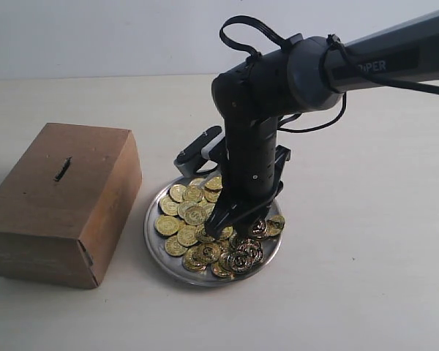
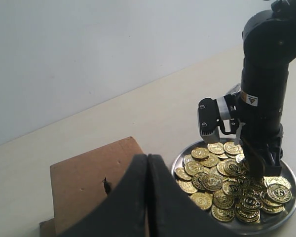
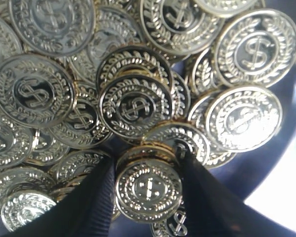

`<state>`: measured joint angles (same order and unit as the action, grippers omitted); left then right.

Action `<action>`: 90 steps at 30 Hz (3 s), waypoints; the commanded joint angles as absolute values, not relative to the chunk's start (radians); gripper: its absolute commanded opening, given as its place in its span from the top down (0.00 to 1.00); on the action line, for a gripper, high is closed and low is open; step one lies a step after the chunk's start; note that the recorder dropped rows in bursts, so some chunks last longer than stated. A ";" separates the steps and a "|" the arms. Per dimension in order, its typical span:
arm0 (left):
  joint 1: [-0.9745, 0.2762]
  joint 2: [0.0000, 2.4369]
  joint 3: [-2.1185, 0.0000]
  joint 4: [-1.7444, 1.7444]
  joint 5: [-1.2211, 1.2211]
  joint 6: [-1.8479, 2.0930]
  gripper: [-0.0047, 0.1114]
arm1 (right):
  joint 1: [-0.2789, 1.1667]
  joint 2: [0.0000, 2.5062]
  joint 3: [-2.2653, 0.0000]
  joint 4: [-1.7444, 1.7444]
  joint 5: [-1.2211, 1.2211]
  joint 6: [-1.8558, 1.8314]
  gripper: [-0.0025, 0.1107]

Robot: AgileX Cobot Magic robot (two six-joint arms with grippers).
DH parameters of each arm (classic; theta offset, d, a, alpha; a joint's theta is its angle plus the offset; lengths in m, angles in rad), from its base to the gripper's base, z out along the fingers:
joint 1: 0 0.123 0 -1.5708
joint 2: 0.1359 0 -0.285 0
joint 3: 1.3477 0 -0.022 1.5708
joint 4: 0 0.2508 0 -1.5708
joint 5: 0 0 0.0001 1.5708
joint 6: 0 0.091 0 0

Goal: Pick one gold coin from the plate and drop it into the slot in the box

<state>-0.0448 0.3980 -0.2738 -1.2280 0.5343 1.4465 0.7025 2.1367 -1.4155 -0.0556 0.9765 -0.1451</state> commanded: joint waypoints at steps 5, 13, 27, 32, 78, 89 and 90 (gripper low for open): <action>-0.051 0.404 -0.279 -1.240 0.535 1.446 0.96 | 0.701 2.118 -1.413 -0.065 0.977 -0.152 0.69; -0.051 0.404 -0.279 -1.240 0.535 1.446 0.96 | 0.701 2.101 -1.413 -0.061 0.972 -0.154 0.69; -0.250 0.404 -0.262 -1.081 0.600 1.766 0.96 | 0.701 1.934 -1.413 0.254 1.051 -0.513 0.69; -0.352 0.404 -0.243 -1.034 0.517 1.921 0.96 | 0.704 1.859 -1.413 0.439 1.140 -0.706 0.69; -0.909 0.583 -0.256 -0.593 0.308 1.958 0.49 | 0.965 1.810 -1.413 0.630 1.221 -0.915 0.69; -0.935 0.656 -0.285 -0.725 0.326 2.097 0.49 | 0.965 1.810 -1.413 0.632 1.221 -0.915 0.69; -0.946 0.662 -0.285 -0.725 0.322 2.097 0.49 | 0.965 1.810 -1.413 0.632 1.221 -0.915 0.69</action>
<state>-0.9174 0.6421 -0.2763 -0.7049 0.3196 2.0864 0.9624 1.8152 -1.4134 0.6213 1.2200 -0.9045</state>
